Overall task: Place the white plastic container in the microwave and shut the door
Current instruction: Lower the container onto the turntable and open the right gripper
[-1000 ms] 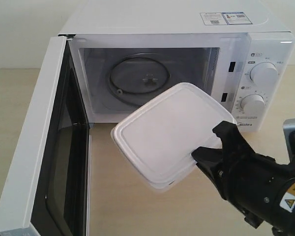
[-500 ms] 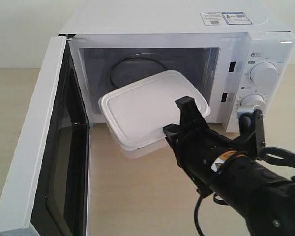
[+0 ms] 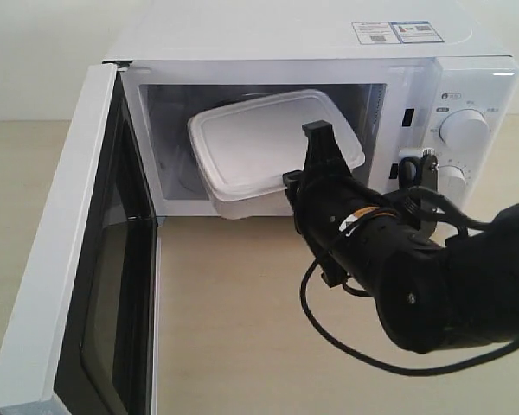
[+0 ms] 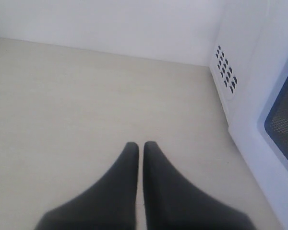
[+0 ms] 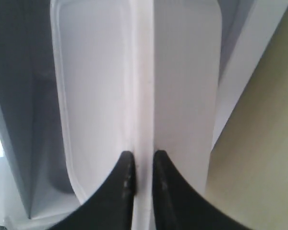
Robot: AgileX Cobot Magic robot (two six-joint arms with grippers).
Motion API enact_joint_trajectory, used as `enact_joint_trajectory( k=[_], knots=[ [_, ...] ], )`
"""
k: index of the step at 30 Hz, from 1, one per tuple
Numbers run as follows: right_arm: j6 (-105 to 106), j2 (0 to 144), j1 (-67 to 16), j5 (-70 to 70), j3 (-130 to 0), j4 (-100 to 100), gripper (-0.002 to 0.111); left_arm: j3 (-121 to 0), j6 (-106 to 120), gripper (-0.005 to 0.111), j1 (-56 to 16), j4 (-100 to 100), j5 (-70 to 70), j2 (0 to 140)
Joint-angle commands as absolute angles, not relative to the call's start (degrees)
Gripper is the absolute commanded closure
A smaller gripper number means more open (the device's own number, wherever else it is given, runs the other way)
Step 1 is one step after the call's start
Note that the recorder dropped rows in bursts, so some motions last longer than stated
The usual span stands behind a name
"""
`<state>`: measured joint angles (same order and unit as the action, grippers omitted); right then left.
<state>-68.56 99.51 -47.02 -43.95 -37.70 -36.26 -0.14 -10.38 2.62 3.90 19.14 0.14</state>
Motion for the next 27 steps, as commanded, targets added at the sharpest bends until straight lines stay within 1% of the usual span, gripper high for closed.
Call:
enact_joint_trajectory(
  k=[1,4,19,27],
  knots=[
    [-65.3,100.0,-44.9,-41.7,-40.9,-35.4,0.109,0.0,-10.9,0.102,2.5,3.6,18.9,0.0],
    [-65.2,101.3,-43.9,-41.3,-43.3,-33.9,0.109,0.0,-10.9,0.102,2.5,3.6,18.9,0.0],
    [-66.3,113.7,-43.6,-42.5,-54.3,-34.5,0.109,0.0,-10.9,0.102,2.5,3.6,18.9,0.0],
    [-66.0,114.0,-40.8,-44.0,-55.5,-33.5,0.109,0.0,-10.9,0.102,2.5,3.6,18.9,0.0]
  ],
)
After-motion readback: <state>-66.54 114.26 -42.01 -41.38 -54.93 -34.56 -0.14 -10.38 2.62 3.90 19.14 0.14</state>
